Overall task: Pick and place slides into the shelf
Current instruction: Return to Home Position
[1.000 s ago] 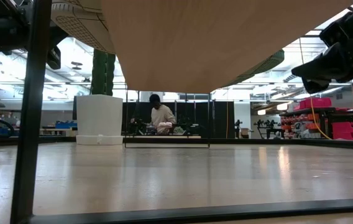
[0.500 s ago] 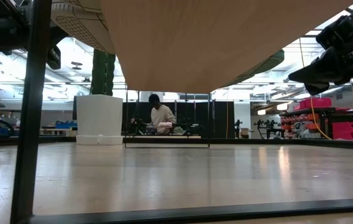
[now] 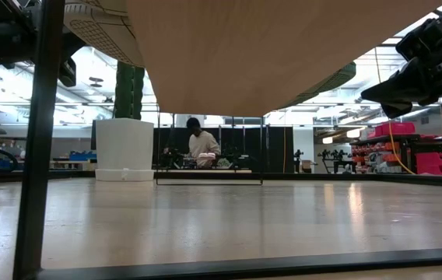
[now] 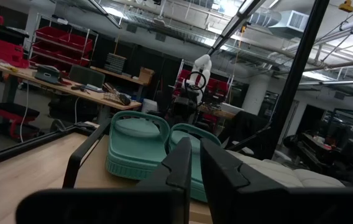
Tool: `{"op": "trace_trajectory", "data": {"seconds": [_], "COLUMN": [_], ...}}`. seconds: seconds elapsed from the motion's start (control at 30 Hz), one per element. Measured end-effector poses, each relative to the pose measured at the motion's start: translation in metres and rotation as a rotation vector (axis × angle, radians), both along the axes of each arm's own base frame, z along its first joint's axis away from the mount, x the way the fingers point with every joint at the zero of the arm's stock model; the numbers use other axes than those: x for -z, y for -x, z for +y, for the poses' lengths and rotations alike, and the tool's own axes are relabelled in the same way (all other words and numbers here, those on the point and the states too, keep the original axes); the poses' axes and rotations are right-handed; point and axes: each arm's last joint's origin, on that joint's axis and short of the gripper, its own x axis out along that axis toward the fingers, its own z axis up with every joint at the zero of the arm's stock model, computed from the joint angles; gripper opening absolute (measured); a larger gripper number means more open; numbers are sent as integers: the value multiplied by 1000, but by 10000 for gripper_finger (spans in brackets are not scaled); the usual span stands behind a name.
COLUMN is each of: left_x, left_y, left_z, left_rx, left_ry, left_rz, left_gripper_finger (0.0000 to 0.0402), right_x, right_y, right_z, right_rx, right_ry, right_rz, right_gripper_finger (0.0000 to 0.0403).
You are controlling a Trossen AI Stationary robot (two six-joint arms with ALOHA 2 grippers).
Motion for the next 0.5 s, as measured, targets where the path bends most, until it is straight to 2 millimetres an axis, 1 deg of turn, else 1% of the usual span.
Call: {"op": "trace_trajectory", "data": {"seconds": [0.3,0.5], "left_x": [0,0], "left_y": [0,0], "left_z": [0,0], "left_rx": [0,0], "left_ry": [0,0], "left_rz": [-1,0], "left_gripper_finger": [28,34], "right_x": [0,0], "right_y": [0,0], "right_z": [0,0], "right_rx": [-1,-1], "right_ry": [0,-1], "right_rz": [-1,-2], "right_gripper_finger": [14,16]}}
